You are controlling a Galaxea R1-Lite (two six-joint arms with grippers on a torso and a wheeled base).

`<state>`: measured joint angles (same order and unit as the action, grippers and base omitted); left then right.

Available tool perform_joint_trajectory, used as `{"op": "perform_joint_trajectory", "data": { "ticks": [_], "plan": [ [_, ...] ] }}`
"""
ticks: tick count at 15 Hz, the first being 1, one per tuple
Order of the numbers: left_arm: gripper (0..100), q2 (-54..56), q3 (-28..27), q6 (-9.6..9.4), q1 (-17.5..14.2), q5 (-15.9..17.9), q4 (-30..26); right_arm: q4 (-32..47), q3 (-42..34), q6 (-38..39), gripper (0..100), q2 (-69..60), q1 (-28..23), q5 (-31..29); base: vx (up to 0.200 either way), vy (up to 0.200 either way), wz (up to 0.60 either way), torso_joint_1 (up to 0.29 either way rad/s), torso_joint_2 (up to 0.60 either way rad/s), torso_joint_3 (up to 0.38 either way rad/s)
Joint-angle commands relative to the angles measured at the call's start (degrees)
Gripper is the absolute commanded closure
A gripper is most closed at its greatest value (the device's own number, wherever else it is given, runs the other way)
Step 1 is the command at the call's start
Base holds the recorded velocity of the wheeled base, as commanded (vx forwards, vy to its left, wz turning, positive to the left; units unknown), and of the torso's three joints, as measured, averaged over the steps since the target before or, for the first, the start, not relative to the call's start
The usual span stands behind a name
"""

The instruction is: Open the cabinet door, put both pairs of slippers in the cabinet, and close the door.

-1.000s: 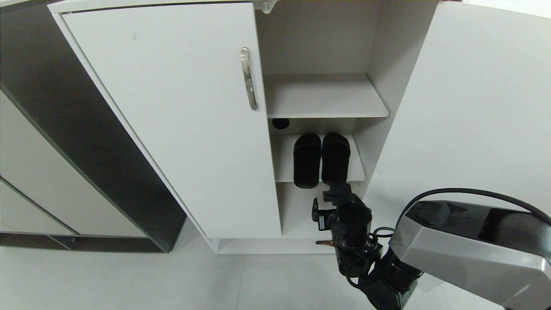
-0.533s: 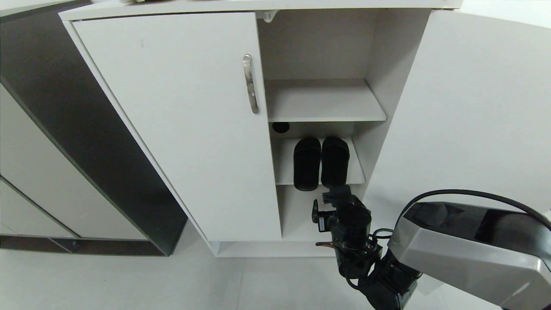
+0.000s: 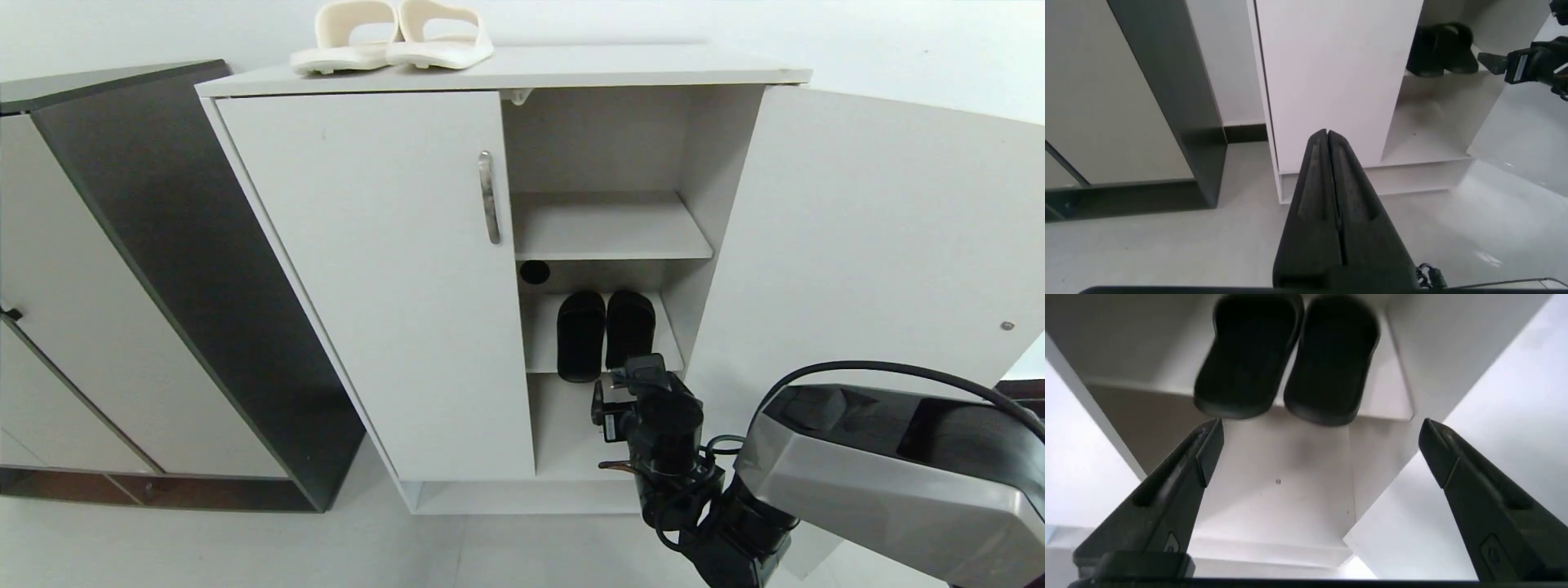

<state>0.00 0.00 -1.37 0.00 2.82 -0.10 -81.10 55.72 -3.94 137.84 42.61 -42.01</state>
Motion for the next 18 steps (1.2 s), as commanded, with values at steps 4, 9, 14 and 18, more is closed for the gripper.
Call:
{"op": "perform_joint_trajectory", "data": {
  "ticks": [4,9,14,18],
  "plan": [
    [100,-0.09,0.00,-0.04,0.00,0.00,0.01,-0.72,-5.89,0.16,0,-2.22,0.20,5.71,0.000,0.000,0.00,0.002,0.00,0.206],
    [100,-0.09,0.00,0.05,0.00,-0.09,0.01,-0.28,-15.73,3.32,0,-11.36,2.22,16.26,0.000,0.000,0.00,0.000,0.00,0.047],
    [100,-0.09,0.00,0.05,0.00,-0.09,0.01,-0.90,-16.79,3.50,0,-10.92,2.22,18.45,0.000,0.040,0.00,0.001,0.00,0.000],
    [100,-0.09,0.00,0.13,0.00,-0.09,0.01,-3.36,-17.75,3.23,0,-9.96,2.22,18.89,0.000,0.200,0.00,0.006,0.00,0.006]
  ]
}}
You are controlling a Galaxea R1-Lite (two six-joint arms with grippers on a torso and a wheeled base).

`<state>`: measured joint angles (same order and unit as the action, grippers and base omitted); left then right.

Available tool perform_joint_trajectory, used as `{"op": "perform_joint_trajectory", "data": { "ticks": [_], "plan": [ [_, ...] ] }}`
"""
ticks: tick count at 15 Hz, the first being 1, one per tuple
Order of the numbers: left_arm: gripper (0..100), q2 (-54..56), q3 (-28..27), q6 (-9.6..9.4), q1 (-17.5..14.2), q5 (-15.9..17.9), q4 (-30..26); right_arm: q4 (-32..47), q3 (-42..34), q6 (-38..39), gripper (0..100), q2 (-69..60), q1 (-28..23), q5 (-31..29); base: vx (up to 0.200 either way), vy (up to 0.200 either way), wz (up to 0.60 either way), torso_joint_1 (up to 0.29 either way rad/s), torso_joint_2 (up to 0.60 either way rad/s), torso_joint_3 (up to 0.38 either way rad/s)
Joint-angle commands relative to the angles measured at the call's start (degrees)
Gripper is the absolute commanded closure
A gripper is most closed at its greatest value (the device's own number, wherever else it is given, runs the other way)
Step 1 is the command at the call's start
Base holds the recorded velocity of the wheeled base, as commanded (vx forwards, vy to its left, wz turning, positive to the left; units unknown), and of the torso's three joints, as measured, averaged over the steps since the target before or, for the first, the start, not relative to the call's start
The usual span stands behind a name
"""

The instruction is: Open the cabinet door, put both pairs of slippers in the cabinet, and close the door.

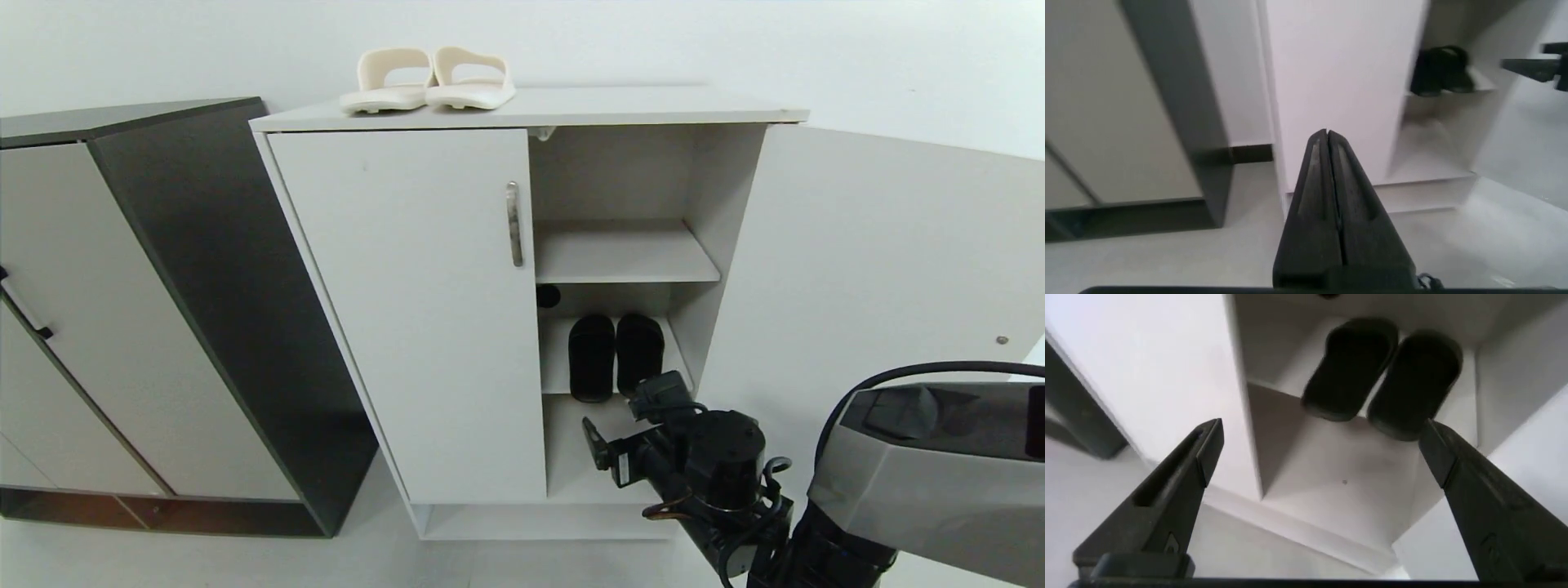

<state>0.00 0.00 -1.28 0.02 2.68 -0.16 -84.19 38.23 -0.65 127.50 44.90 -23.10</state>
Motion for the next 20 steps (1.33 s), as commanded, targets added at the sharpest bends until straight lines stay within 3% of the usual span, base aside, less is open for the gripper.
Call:
{"op": "perform_joint_trajectory", "data": {
  "ticks": [1,4,13,20],
  "plan": [
    [100,-0.09,0.00,-0.04,-0.02,0.04,0.07,-0.45,-0.26,-0.06,0,0.56,-0.07,0.07,0.000,0.200,0.00,0.002,0.00,0.007],
    [100,-0.09,0.00,-0.04,-0.02,0.04,0.07,-4.14,-2.28,-0.32,0,1.17,-0.16,4.64,0.000,0.200,0.00,0.002,0.00,0.005],
    [100,-0.09,0.00,0.05,-0.02,0.04,0.07,-5.81,-3.07,-1.64,0,2.23,-0.34,4.91,0.000,0.200,0.00,0.001,0.00,0.004],
    [100,-0.09,0.00,-0.04,-0.02,0.04,0.07,-5.81,-3.07,-2.52,0,2.31,-0.34,5.00,0.000,0.000,0.00,0.000,0.00,0.000]
  ]
}}
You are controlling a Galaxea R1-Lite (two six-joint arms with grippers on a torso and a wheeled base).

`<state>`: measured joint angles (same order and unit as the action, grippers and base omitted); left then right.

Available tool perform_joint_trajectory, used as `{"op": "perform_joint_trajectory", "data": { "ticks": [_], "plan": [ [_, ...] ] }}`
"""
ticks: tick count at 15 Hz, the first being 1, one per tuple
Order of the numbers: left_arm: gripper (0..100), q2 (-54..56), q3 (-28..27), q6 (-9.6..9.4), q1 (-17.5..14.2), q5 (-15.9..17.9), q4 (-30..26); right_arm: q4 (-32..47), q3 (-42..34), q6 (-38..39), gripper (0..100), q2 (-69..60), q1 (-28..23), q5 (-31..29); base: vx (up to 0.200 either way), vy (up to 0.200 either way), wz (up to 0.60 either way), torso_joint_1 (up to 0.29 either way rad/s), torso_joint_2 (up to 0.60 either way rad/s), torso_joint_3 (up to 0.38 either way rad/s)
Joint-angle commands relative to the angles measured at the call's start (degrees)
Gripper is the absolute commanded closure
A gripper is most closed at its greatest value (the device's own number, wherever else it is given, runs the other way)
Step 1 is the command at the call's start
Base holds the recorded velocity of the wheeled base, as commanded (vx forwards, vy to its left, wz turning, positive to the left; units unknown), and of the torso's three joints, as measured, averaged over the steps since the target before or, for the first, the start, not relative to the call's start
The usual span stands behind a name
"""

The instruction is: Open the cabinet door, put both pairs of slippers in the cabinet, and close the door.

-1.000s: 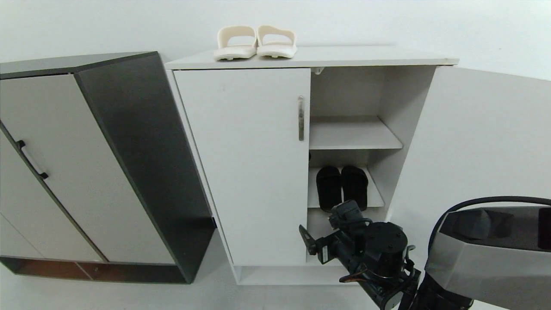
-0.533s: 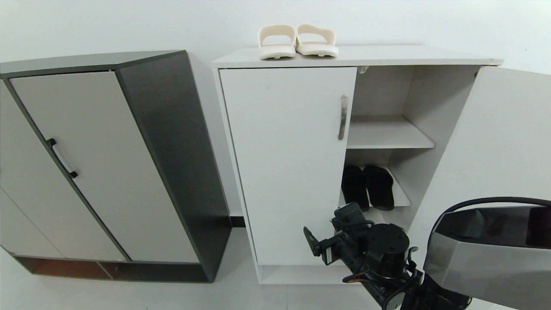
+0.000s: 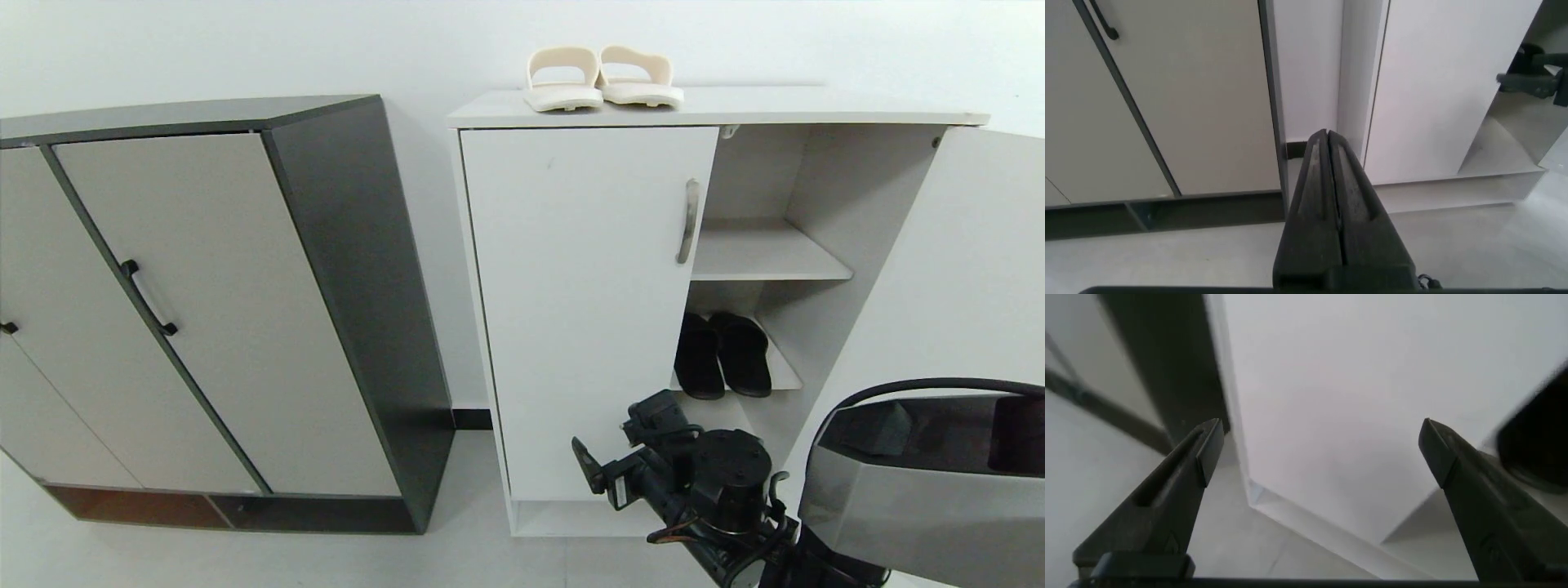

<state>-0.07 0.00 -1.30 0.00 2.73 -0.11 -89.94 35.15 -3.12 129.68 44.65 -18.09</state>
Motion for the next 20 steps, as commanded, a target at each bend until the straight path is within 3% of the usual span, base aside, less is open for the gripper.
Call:
{"op": "perform_joint_trajectory", "data": {
  "ticks": [1,8,20],
  "plan": [
    [100,-0.01,0.00,-0.01,0.00,-0.01,0.02,-0.06,0.01,-0.04,0,0.13,-0.09,-0.01,0.000,0.000,0.00,0.000,0.00,0.000],
    [100,-0.01,0.00,-0.01,0.00,-0.01,0.02,-0.06,0.10,-0.31,0,0.57,-0.01,-0.10,0.000,0.000,0.00,0.000,-0.03,-0.027],
    [100,-0.01,0.00,0.07,0.00,-0.01,0.02,-0.06,0.27,-0.31,0,0.75,-0.01,-0.10,0.000,0.000,0.00,0.089,-0.42,-0.337]
  ]
}}
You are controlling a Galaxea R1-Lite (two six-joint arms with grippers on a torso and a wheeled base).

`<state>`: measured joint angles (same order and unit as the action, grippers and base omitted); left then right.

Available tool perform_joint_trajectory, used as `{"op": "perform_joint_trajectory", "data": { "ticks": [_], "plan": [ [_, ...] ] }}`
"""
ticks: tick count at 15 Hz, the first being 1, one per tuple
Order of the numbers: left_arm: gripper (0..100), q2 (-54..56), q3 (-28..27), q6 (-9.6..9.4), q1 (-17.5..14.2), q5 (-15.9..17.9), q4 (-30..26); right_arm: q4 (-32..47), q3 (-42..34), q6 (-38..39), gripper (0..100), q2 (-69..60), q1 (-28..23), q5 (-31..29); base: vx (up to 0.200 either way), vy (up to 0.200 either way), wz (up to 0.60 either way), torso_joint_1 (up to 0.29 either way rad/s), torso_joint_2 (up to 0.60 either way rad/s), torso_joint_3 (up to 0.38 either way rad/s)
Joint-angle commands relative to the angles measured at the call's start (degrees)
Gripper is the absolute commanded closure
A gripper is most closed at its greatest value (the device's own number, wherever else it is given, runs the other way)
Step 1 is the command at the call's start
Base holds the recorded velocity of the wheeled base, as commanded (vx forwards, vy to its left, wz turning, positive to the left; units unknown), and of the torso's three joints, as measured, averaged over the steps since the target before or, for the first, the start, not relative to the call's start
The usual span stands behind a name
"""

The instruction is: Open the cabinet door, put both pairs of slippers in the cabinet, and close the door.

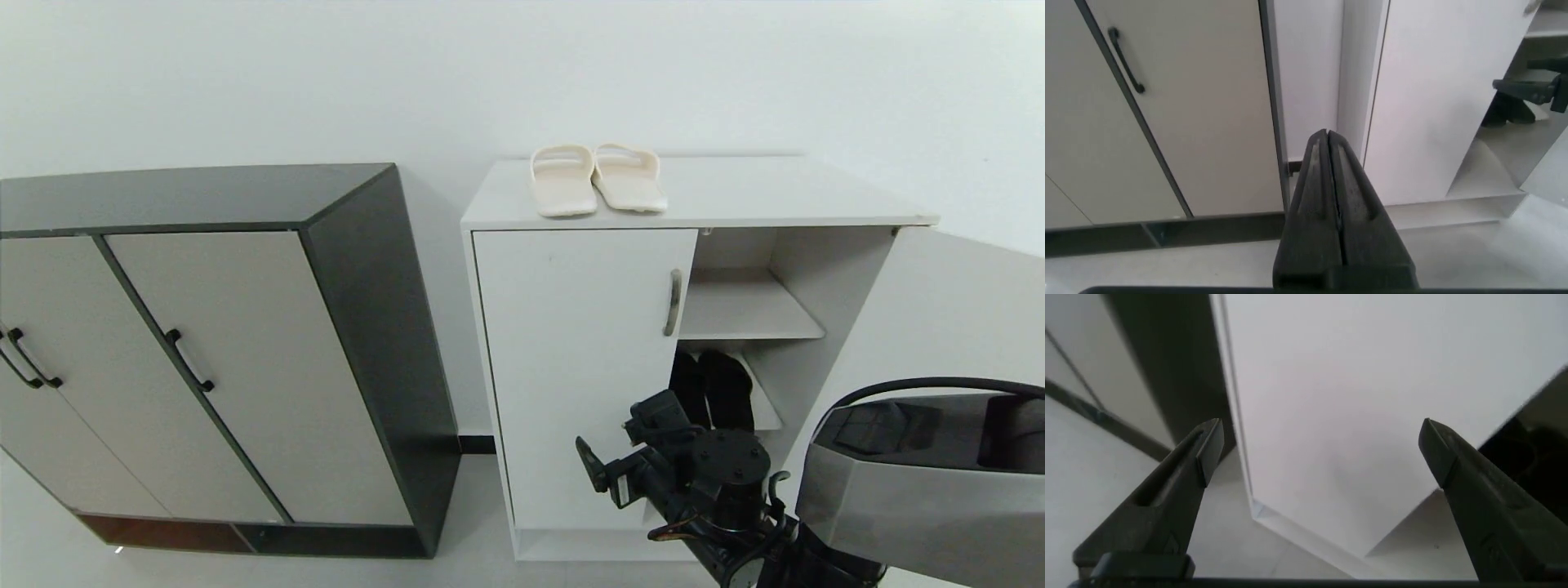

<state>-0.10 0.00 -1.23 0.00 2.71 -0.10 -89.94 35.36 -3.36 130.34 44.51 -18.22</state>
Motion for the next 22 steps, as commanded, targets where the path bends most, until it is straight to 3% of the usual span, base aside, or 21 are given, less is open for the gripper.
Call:
{"op": "perform_joint_trajectory", "data": {
  "ticks": [1,7,22],
  "plan": [
    [100,0.01,0.00,0.00,0.00,0.02,0.01,-0.06,0.14,0.02,0,0.09,0.14,0.03,0.000,0.000,0.00,0.154,-0.48,-0.315],
    [100,0.01,0.00,0.00,0.00,0.02,0.01,-0.06,3.92,0.38,0,0.00,-1.09,-1.02,0.000,0.000,0.00,0.179,-0.49,-0.314],
    [100,0.01,0.00,0.00,0.00,0.02,0.01,-0.06,2.78,0.11,0,0.00,-0.91,-0.67,0.000,0.000,0.00,0.230,-0.53,-0.307]
  ]
}}
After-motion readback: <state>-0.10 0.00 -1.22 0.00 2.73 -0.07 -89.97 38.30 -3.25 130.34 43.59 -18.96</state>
